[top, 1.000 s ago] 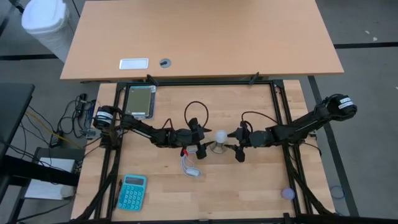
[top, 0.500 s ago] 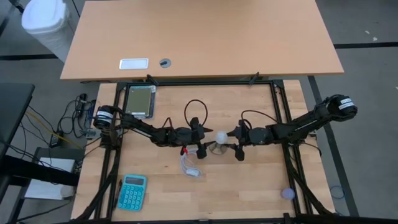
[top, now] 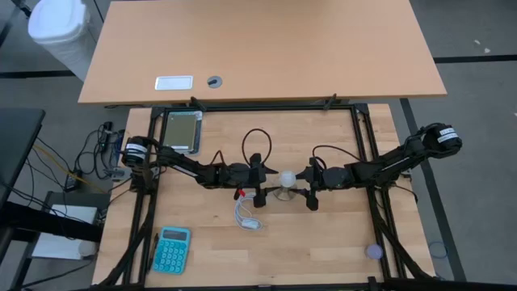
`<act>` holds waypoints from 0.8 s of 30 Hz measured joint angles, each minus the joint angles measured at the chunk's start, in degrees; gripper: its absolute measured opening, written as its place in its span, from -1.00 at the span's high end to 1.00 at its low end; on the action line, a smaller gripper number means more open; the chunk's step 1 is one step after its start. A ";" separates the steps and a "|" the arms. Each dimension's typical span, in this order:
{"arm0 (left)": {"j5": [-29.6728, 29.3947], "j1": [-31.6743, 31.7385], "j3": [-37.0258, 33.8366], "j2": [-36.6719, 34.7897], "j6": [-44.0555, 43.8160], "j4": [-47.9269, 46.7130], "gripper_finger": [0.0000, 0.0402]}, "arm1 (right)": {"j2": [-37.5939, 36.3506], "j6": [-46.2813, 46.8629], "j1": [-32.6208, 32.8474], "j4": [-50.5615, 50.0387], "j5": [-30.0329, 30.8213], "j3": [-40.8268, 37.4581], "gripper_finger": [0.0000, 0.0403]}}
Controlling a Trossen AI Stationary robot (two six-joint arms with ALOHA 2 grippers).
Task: Screw lightbulb
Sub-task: Insert the lightbulb into the lamp
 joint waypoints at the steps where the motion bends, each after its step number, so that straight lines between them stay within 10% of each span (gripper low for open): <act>1: 0.59 0.12 0.00 0.00 0.16 0.02 -0.34 | 0.00 -0.62 0.00 0.02 -0.13 0.00 -0.14; 24: 2.78 2.54 -0.04 0.00 3.36 -1.08 -0.34 | 0.00 -3.29 -2.99 3.15 -4.42 -0.03 -0.14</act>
